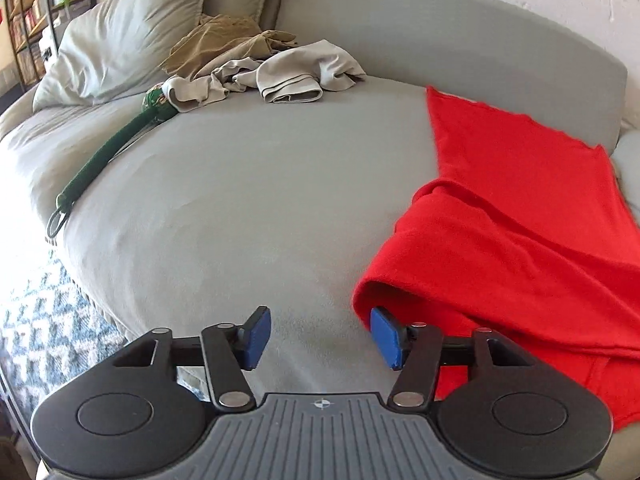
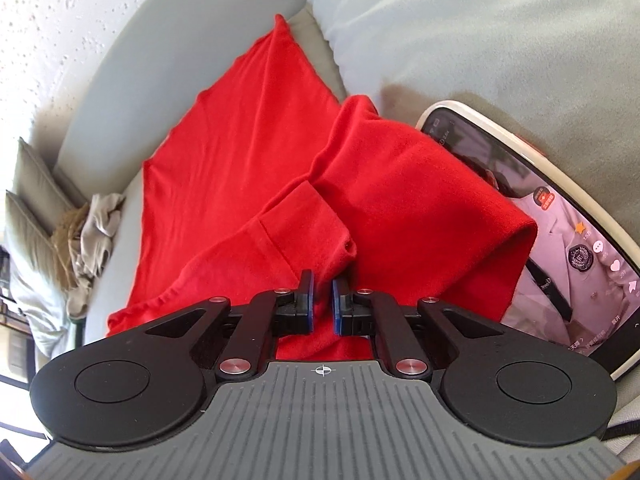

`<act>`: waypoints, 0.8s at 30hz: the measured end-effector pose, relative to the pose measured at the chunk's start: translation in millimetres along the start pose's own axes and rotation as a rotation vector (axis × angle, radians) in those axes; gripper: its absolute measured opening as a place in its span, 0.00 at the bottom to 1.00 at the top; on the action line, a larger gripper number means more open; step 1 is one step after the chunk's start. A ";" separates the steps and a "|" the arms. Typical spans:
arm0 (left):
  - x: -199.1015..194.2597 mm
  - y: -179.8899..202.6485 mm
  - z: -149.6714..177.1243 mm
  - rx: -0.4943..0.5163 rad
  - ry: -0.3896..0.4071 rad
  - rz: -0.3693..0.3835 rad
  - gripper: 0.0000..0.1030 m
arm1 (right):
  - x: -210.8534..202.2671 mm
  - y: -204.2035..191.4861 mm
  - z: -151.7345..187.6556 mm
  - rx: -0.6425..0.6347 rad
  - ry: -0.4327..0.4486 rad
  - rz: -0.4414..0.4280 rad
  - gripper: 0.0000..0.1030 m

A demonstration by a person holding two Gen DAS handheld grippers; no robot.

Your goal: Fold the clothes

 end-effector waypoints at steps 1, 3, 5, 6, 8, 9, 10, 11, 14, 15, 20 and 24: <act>0.9 2.9 -1.2 0.021 0.017 -0.004 0.52 | 0.3 0.7 -0.5 0.002 -0.003 -0.003 0.09; -0.9 13.6 -6.4 0.096 0.068 -0.002 0.50 | 0.6 2.7 -1.8 0.006 -0.007 -0.011 0.09; -3.3 25.3 -12.1 0.177 0.122 0.002 0.50 | 1.4 4.7 -3.7 0.019 -0.009 -0.020 0.09; -4.7 31.7 -13.4 0.223 0.143 0.007 0.46 | 1.5 5.2 -4.7 0.025 -0.009 -0.022 0.10; -8.7 45.0 -14.2 0.315 0.172 0.009 0.02 | 2.1 2.2 -6.9 0.003 -0.005 -0.010 0.09; -12.7 49.3 -14.5 0.340 0.186 -0.011 0.02 | 1.6 -1.6 -7.5 -0.026 0.003 0.008 0.09; -17.9 51.8 -15.0 0.351 0.205 -0.040 0.02 | 0.9 -5.7 -8.0 -0.058 0.013 0.029 0.09; -23.7 53.3 -15.6 0.358 0.229 -0.069 0.02 | 0.2 -9.9 -8.6 -0.089 0.022 0.049 0.07; -44.2 56.4 -12.2 0.388 0.314 -0.131 0.02 | -4.8 -25.2 -10.8 -0.181 0.074 0.088 0.04; -51.2 57.5 -10.9 0.398 0.342 -0.150 0.02 | -8.7 -30.7 -11.5 -0.211 0.103 0.102 0.04; -68.9 78.1 13.6 0.551 0.412 -0.241 0.02 | -39.4 -54.8 -15.7 -0.328 0.297 0.181 0.03; -46.1 87.7 33.1 0.620 0.258 -0.221 0.15 | -42.0 -51.7 -18.0 -0.372 0.294 0.275 0.03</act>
Point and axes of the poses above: each gripper's, at about its wrist camera, not at the fingertips, and x roughly the way its jaws point, y to its right, z to its underside, the point moved 4 cm from there along x, roughly the way its jaws point, and after that the axes turned 8 degrees about -z, right-handed, at the moved point
